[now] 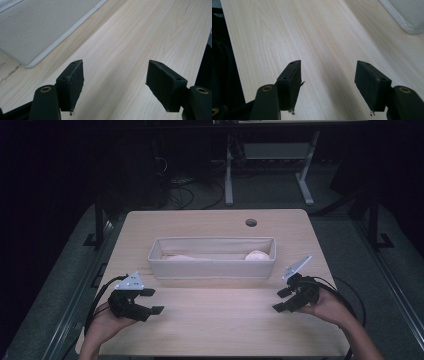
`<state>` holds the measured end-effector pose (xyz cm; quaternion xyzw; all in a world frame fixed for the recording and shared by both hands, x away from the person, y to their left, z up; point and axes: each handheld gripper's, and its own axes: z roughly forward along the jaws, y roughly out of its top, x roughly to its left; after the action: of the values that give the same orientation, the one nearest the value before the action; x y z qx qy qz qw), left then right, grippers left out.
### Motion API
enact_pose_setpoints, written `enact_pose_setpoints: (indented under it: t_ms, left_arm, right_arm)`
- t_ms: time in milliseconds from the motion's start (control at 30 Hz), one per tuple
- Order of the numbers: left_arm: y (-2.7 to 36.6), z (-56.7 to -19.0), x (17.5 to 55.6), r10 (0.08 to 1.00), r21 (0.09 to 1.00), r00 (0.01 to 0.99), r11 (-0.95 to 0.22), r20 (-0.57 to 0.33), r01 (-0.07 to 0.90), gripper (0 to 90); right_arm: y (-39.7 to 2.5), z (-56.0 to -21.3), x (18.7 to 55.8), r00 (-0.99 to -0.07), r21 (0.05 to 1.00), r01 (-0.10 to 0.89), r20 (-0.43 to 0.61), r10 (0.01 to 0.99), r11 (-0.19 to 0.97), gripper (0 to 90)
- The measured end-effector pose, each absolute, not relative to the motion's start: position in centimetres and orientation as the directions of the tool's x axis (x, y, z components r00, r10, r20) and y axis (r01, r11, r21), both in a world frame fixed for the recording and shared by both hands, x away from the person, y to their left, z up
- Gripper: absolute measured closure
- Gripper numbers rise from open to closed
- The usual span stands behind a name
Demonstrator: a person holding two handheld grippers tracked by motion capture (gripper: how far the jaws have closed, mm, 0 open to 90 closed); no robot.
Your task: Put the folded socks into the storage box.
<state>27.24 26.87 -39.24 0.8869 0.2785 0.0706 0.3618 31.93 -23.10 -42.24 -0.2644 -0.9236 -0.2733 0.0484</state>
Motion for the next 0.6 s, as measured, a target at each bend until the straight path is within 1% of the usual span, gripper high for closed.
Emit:
enact_pose_setpoints:
  t_ms: [600]
  left_arm:
    - [26.8, -39.3, 27.3, 0.537, 0.673, 0.840, -0.596, -0.072, 0.438, 29.6]
  right_arm:
    - [-23.5, -43.2, 29.8, -0.855, 0.518, 0.512, 0.229, 0.465, 0.686, 37.0]
